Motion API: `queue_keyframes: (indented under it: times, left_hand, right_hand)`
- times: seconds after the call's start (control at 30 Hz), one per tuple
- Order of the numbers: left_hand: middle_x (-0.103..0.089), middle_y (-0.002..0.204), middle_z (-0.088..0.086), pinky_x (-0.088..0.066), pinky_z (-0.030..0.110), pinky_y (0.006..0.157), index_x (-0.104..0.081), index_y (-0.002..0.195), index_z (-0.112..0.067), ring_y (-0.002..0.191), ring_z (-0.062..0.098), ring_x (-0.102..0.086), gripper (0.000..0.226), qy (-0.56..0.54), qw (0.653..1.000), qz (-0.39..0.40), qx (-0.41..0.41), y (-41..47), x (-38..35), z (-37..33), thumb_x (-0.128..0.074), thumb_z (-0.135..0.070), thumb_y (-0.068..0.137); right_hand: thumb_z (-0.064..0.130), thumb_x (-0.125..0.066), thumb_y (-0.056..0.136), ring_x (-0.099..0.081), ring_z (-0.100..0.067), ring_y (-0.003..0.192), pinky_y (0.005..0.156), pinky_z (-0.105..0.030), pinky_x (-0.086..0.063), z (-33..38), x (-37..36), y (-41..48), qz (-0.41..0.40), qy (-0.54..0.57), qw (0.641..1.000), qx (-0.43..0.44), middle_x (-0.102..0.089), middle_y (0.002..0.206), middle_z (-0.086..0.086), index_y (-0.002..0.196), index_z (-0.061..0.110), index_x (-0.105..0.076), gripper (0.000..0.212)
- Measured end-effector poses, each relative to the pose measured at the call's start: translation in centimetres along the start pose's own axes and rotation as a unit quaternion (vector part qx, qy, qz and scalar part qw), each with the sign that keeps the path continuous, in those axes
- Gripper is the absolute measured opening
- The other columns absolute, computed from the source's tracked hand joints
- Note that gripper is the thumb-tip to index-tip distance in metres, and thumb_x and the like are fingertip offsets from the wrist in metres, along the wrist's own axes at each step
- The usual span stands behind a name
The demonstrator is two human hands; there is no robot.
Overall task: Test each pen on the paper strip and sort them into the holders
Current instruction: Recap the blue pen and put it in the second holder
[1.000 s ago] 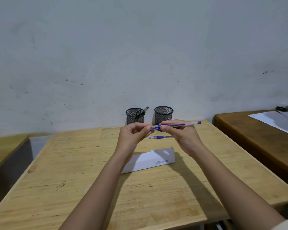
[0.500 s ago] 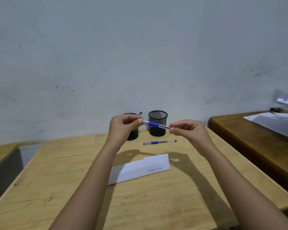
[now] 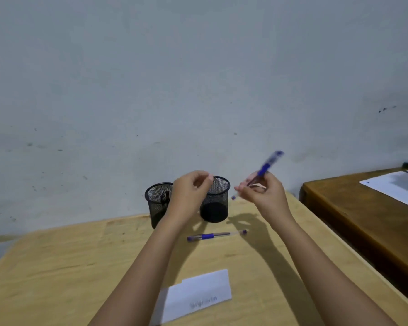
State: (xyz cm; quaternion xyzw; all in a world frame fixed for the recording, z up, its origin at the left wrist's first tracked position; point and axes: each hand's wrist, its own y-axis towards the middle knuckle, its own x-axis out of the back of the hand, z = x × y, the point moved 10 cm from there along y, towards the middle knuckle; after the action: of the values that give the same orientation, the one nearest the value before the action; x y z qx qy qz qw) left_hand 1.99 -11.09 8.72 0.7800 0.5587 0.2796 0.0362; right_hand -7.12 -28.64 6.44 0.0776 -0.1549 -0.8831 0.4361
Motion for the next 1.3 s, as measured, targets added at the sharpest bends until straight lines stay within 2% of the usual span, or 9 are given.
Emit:
queue_keyframes:
  times: [0.13, 0.23, 0.37, 0.67, 0.8, 0.9, 1.0, 1.13, 1.3]
  left_hand:
    - [-0.052, 0.126, 0.010, -0.036, 0.027, 0.090, -0.048, 0.126, -0.006, 0.119, 0.023, -0.048, 0.051, 0.157, 0.984, 0.077, 0.027, 0.1, -2.3, 3.5, -0.062, -0.035, 0.087]
    - [-0.032, 0.147, 0.008, -0.029, 0.030, 0.103, -0.025, 0.142, -0.007, 0.136, 0.022, -0.029, 0.076, 0.161, 0.976, 0.135, 0.065, 0.7, -4.0, 5.6, -0.059, -0.046, 0.086]
    - [-0.054, 0.127, -0.003, -0.042, 0.034, 0.100, -0.045, 0.125, -0.024, 0.120, 0.016, -0.050, 0.064, 0.105, 0.980, 0.151, 0.072, 2.0, -5.2, 7.4, -0.059, -0.062, 0.076]
    - [-0.060, 0.112, -0.020, -0.044, 0.005, 0.082, -0.046, 0.117, -0.032, 0.099, -0.018, -0.054, 0.037, -0.012, 0.989, 0.136, 0.048, 2.2, -6.1, 8.1, -0.066, -0.030, 0.085]
    - [-0.060, 0.111, -0.021, -0.044, 0.006, 0.078, -0.046, 0.114, -0.035, 0.104, -0.011, -0.055, 0.032, -0.023, 0.988, 0.142, 0.063, 1.8, -6.0, 7.7, -0.064, -0.032, 0.087]
    - [-0.051, 0.132, -0.013, -0.038, 0.013, 0.091, -0.041, 0.130, -0.029, 0.128, 0.010, -0.045, 0.045, 0.036, 0.985, 0.154, 0.062, 1.0, -5.3, 7.9, -0.055, -0.044, 0.089]
    - [-0.019, 0.157, 0.002, -0.021, 0.029, 0.111, -0.013, 0.150, -0.016, 0.143, 0.018, -0.019, 0.077, 0.159, 0.963, 0.206, 0.070, -1.4, -4.5, 8.5, -0.047, -0.051, 0.091]
    - [-0.019, 0.156, 0.002, -0.018, 0.018, 0.101, -0.018, 0.147, -0.011, 0.142, 0.013, -0.018, 0.067, 0.259, 0.926, 0.273, 0.017, -5.2, -3.8, 8.8, -0.044, -0.044, 0.094]
    - [0.004, 0.159, -0.003, -0.010, 0.030, 0.116, -0.003, 0.150, -0.018, 0.145, 0.010, 0.004, 0.076, 0.349, 0.878, 0.324, 0.041, -7.6, -2.5, 12.2, -0.039, -0.054, 0.093]
  right_hand:
    - [-0.003, -0.062, 0.083, -0.067, -0.026, 0.088, 0.077, -0.028, -0.057, -1.8, -1.5, 3.2, -0.010, 0.127, 0.992, -0.025, -0.057, 0.081, -0.007, 0.080, 0.015, -0.043, 0.026]
    - [0.011, -0.053, 0.092, -0.068, -0.026, 0.092, 0.084, -0.033, -0.055, -4.0, -3.0, 5.0, -0.001, 0.046, 0.998, -0.033, -0.063, 0.086, -0.009, 0.080, 0.018, -0.047, 0.014]
    - [0.016, -0.057, 0.089, -0.058, -0.016, 0.083, 0.067, -0.008, -0.042, -4.6, -2.9, 6.3, -0.014, -0.132, 0.991, 0.011, -0.062, 0.088, -0.005, 0.087, 0.011, -0.058, 0.005]
    - [0.022, -0.058, 0.089, -0.055, -0.021, 0.103, 0.089, -0.030, -0.042, -6.5, -5.1, 6.7, 0.110, -0.225, 0.968, -0.032, -0.060, 0.112, -0.011, 0.114, 0.005, -0.058, 0.030]
    - [0.027, -0.061, 0.087, -0.054, -0.014, 0.102, 0.073, -0.020, -0.043, -6.5, -4.4, 5.4, 0.143, -0.191, 0.970, -0.056, -0.057, 0.112, -0.003, 0.123, 0.012, -0.054, 0.040]
    - [0.022, -0.065, 0.084, -0.054, -0.011, 0.105, 0.060, -0.010, -0.045, -6.9, -2.5, 3.9, 0.113, -0.144, 0.981, -0.067, -0.057, 0.115, -0.001, 0.127, 0.011, -0.051, 0.046]
    - [0.013, -0.068, 0.082, -0.057, -0.012, 0.105, 0.080, -0.011, -0.046, -7.4, -1.5, 1.8, 0.094, -0.148, 0.984, -0.043, -0.060, 0.116, -0.004, 0.124, 0.009, -0.053, 0.044]
    - [0.013, -0.064, 0.084, -0.058, -0.011, 0.105, 0.085, -0.022, -0.049, -9.1, -2.8, -1.7, 0.120, -0.153, 0.980, -0.050, -0.060, 0.118, -0.002, 0.116, 0.014, -0.060, 0.032]
    - [0.025, -0.058, 0.087, -0.051, -0.005, 0.104, 0.092, -0.021, -0.043, -9.0, -6.5, -4.0, 0.244, -0.357, 0.899, 0.072, -0.054, 0.117, 0.007, 0.121, 0.018, -0.058, 0.035]
